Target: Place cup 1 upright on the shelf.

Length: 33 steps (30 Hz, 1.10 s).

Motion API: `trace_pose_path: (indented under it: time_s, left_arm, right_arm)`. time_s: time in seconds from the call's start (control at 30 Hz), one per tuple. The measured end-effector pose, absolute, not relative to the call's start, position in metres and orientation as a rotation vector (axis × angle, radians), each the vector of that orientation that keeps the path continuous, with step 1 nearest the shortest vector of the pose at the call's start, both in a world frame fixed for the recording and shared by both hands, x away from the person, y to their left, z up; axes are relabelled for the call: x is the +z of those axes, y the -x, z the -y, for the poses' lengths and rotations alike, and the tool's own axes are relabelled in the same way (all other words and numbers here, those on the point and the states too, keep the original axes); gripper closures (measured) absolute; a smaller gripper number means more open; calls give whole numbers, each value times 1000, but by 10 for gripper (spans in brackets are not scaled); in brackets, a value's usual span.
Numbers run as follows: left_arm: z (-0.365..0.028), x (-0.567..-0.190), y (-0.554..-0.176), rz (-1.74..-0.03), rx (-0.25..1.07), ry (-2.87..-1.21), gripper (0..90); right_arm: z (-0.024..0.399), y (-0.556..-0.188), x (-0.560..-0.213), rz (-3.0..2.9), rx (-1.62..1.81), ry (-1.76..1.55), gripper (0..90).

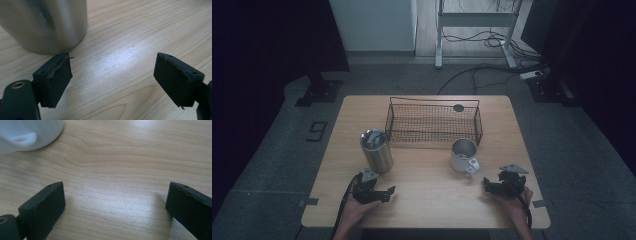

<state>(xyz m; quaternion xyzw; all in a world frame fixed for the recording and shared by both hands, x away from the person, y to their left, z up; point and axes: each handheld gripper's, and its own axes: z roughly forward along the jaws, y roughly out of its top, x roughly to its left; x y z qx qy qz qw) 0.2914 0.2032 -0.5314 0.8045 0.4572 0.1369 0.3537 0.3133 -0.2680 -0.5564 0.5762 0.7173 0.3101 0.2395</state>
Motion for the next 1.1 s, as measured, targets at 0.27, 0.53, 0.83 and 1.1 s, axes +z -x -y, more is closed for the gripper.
trace_pose_path:
  time_s: [0.27, 0.53, 0.83, 1.1]
  left_arm:
    - [-205, -530, -289, -1176, 362, -2069, 150]
    - [-206, -527, -287, -1171, 353, -2048, 154]
    - [-202, -525, -284, -1158, 351, -2048, 154]
    - [-194, -525, -284, -1153, 343, -2028, 156]
  right_arm:
    - [269, -313, -556, -1948, 848, -1582, 45]
    - [269, -313, -556, -1948, 848, -1583, 45]
    - [269, -313, -556, -1948, 849, -1583, 45]
    - [269, -313, -556, -1948, 849, -1583, 45]
